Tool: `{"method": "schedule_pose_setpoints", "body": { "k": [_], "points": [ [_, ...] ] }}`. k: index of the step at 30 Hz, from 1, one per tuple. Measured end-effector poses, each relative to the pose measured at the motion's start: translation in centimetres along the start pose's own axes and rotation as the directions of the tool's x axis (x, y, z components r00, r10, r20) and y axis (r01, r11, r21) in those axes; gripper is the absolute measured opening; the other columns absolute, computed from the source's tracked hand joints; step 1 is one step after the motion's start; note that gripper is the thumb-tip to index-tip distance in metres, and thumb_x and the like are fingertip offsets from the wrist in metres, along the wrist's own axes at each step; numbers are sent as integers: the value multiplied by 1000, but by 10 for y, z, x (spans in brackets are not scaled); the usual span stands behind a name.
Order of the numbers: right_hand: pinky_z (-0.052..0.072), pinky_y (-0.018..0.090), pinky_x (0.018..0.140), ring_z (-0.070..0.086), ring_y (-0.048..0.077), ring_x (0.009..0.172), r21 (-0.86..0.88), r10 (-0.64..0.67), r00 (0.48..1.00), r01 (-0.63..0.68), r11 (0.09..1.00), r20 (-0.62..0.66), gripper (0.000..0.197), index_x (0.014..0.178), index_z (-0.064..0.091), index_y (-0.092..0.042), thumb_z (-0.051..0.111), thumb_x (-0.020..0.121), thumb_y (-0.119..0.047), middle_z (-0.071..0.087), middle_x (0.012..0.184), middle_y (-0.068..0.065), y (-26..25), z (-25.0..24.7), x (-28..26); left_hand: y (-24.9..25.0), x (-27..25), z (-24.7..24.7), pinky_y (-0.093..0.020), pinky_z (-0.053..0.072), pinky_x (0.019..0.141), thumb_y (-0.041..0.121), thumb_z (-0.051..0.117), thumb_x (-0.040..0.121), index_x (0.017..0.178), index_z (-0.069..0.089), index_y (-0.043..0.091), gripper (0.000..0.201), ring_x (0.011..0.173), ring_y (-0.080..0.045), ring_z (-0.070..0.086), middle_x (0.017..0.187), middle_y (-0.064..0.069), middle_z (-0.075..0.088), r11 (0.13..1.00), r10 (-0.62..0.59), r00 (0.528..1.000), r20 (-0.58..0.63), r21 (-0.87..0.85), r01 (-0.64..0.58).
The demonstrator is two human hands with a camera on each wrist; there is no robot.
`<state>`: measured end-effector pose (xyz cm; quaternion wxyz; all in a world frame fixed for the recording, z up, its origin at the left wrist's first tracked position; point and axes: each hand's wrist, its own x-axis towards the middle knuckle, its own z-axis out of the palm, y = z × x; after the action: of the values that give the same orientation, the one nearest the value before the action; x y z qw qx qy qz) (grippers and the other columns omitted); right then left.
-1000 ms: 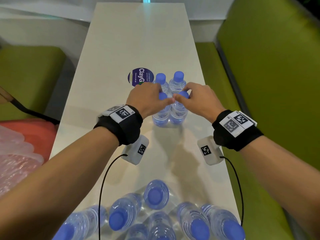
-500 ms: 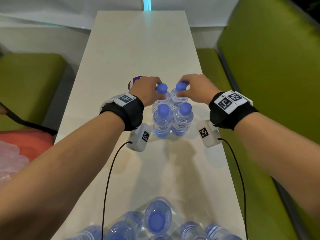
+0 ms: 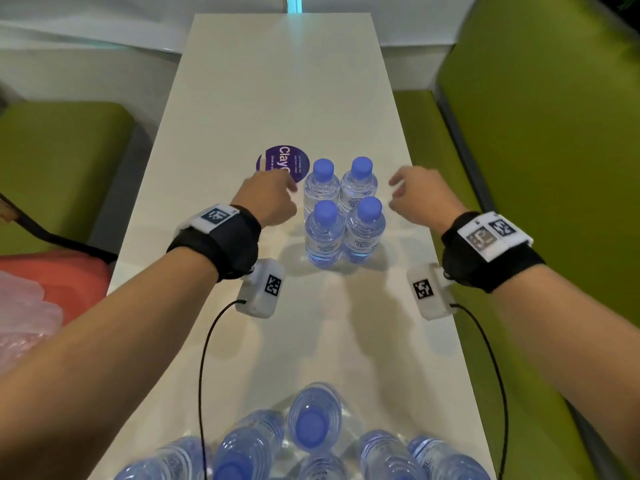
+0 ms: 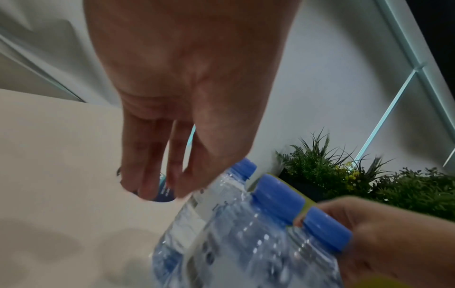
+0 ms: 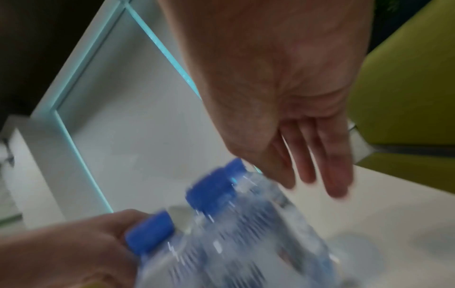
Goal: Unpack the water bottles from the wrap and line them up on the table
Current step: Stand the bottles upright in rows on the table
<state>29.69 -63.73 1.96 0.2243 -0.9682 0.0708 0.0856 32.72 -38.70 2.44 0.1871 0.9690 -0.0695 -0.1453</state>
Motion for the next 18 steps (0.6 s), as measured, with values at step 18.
{"method": "schedule_pose_setpoints", "body": {
  "k": [18],
  "points": [
    [37,24,58,59,20,81,85,-78,975,62,994,210,40,114,60,-19,77,83,-36,68,97,3,10,44,-35,-8,-32,50,-28,40,69,48,79,72,102,66,17,45,85,-22,62,96,0,70,991,101,994,52,-89,-96]
  ]
}}
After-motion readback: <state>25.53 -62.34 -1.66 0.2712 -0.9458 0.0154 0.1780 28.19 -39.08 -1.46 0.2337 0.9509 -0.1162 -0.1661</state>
